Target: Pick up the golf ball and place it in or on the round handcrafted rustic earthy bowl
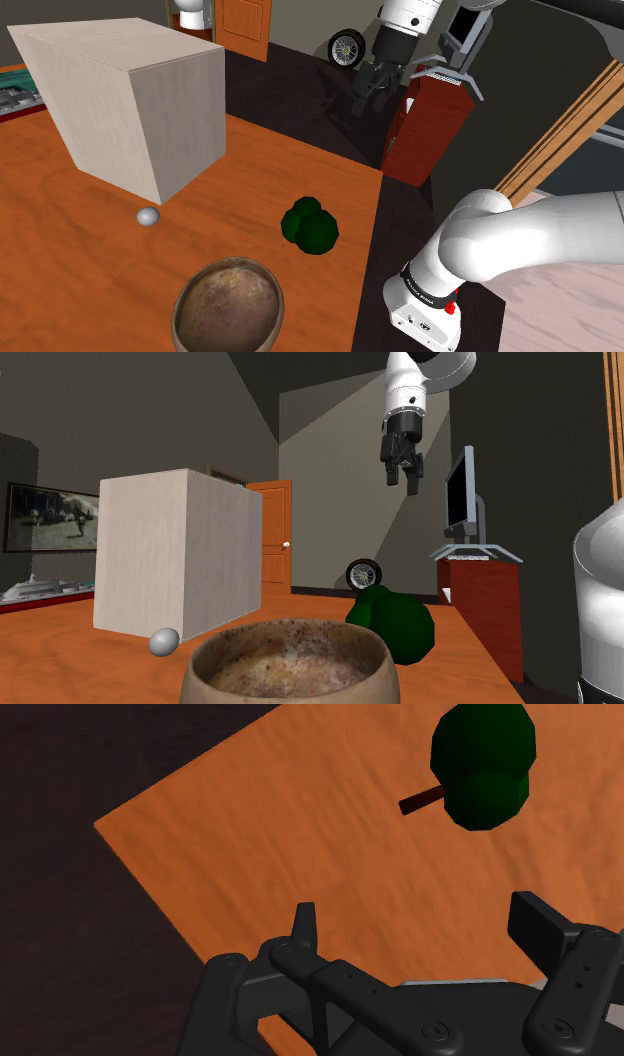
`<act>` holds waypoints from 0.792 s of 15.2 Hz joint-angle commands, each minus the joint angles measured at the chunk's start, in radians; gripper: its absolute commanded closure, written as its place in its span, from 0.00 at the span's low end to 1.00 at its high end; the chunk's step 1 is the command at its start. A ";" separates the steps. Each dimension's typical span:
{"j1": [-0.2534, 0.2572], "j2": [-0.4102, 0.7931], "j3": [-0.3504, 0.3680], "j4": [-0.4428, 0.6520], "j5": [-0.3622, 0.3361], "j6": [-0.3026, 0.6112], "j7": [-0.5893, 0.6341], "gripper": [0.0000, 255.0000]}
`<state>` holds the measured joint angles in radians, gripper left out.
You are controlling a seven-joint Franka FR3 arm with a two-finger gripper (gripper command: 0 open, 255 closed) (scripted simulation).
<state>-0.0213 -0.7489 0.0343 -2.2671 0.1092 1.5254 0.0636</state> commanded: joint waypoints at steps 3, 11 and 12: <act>0.014 0.035 0.025 -0.014 0.019 0.055 0.010 0.00; 0.067 0.214 0.126 -0.024 0.080 0.270 0.045 0.00; 0.073 0.240 0.139 -0.020 0.085 0.296 0.049 0.00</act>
<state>0.0480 -0.5365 0.1647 -2.2844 0.1904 1.7866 0.1159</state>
